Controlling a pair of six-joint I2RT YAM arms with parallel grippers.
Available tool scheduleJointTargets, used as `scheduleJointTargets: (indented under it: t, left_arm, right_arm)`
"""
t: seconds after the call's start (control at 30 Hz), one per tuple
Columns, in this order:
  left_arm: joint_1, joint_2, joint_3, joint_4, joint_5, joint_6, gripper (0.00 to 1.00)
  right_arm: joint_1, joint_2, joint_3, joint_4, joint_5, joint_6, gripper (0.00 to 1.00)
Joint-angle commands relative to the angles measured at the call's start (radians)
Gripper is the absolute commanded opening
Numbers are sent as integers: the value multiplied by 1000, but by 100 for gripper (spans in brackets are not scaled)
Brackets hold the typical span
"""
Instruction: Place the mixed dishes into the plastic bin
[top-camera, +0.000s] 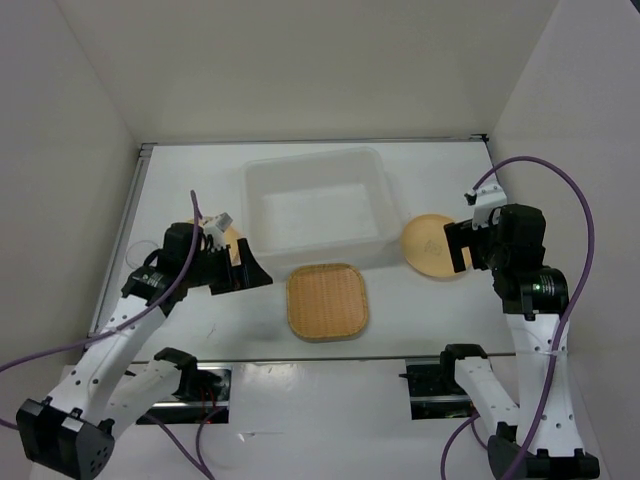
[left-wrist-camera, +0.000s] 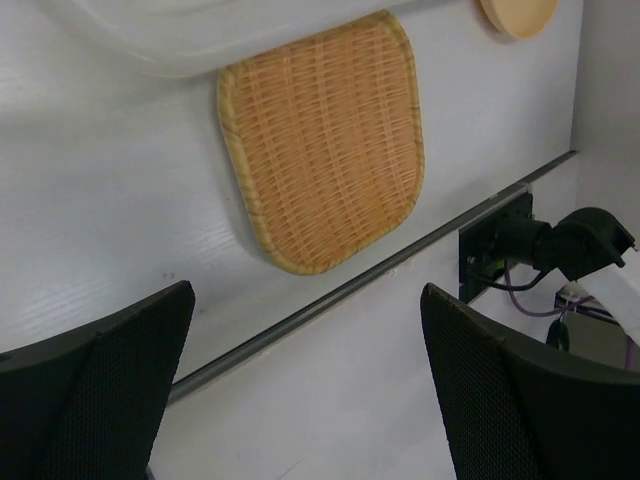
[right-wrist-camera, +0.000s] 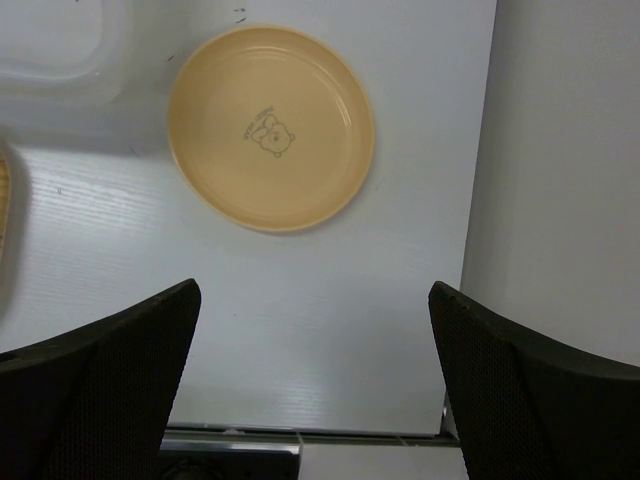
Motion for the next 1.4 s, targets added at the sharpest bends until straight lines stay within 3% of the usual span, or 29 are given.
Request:
scheduleJointTargets:
  t: [0.0,0.2,0.27,0.33,0.37,0.43,0.47,0.77,1.0,1.37]
  left_arm:
    - [-52,28,-6,58,-9,-55,100]
    - [-213,175,-70,164,-53,-111,100]
    - [-243,222,-79,201,-64,-132,100]
    - [-282,242,-118,241,-64,-149,100]
    - [-291,242,-118,252,-75,-158,100]
    - [-302,242,-132,252,-84,-169,100]
    - [-302,233,-132,252,-84,-169,100]
    - [-302,244,-164,243,-113,-200,100]
    - [-302,252,-164,223,-148,-212,100]
    - [-302,279,-198,215,-172,-241,100]
  right_arm:
    - [8,-8,-3,-6,-25,-17,99]
    - [8,34,73,-6,-152,-65,99]
    - [8,95,105,-84,-296,-96,97]
    - [19,139,118,-162,-436,-138,75]
    - [29,169,118,-174,-465,-158,48]
    - [30,180,109,-158,-441,-159,20]
    - [55,180,109,-129,-427,-148,0]
    - [285,246,69,-80,-432,-250,0]
    - [548,268,-135,77,-225,-439,0]
    - [614,444,-263,320,-228,-553,0]
